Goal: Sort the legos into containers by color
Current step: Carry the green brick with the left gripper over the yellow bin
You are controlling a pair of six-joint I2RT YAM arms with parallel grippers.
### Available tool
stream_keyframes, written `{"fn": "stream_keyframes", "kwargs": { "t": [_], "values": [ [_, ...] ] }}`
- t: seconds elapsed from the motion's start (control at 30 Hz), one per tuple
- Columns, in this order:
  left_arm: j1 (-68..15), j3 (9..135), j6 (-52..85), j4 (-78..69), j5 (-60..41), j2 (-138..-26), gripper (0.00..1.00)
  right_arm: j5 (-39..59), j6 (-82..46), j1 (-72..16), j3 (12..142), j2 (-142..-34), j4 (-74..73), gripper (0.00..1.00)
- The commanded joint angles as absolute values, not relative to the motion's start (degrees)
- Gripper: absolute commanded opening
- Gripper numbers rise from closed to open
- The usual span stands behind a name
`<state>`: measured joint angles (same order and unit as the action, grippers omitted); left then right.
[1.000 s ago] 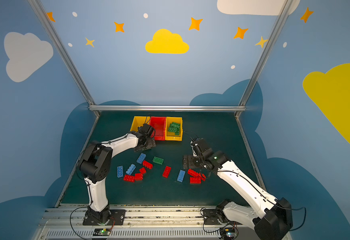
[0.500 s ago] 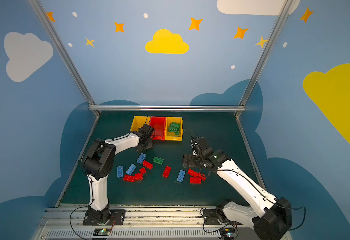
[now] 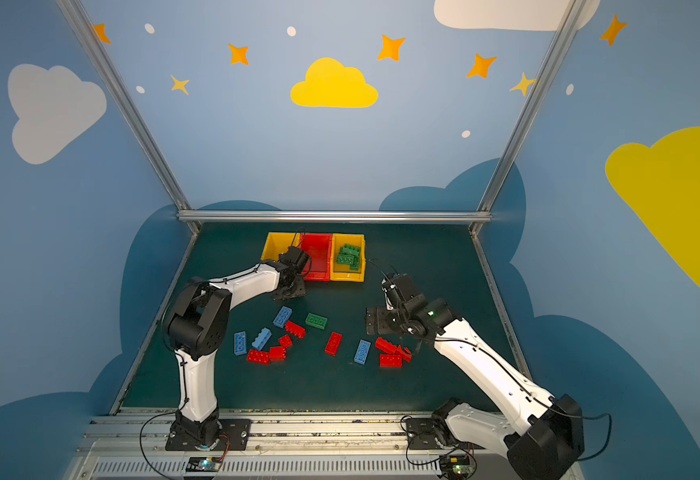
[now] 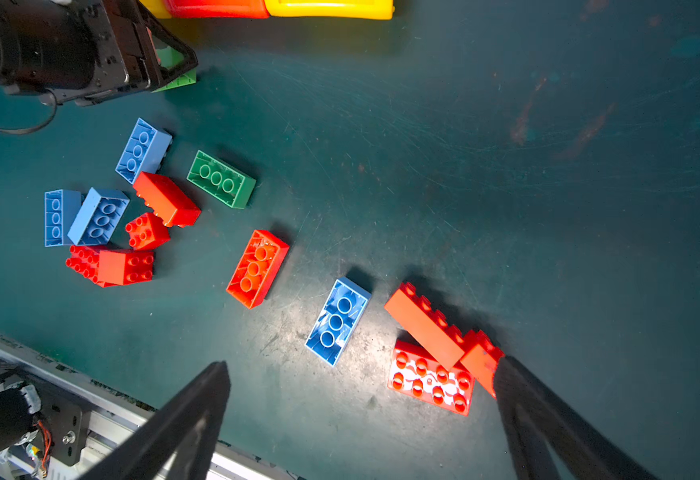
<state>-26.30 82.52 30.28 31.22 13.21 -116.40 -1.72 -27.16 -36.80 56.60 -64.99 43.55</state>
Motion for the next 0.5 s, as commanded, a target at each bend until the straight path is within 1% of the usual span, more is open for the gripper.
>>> {"fn": "stream_keyframes", "kwargs": {
  "t": [0.0, 0.23, 0.37, 0.47],
  "values": [
    [-28.6, 87.2, 28.0, 34.7, 15.7, -114.9, 0.37, -2.4, -27.5, -36.5, 58.0, -63.6, 44.3, 0.97],
    [-32.8, 104.1, 24.3, 40.3, 17.8, -120.0, 0.39, -3.3, -27.2, -36.0, 57.1, -59.7, 45.7, 0.97],
    [-34.0, 116.5, 21.8, 43.0, 18.1, -126.1, 0.39, -3.8, -27.1, -35.5, 56.4, -56.6, 46.8, 0.97],
    [-34.6, 124.0, 19.6, 42.3, 18.2, -131.1, 0.39, -4.1, -26.9, -34.9, 56.0, -54.9, 47.7, 0.97]
  ]
}}
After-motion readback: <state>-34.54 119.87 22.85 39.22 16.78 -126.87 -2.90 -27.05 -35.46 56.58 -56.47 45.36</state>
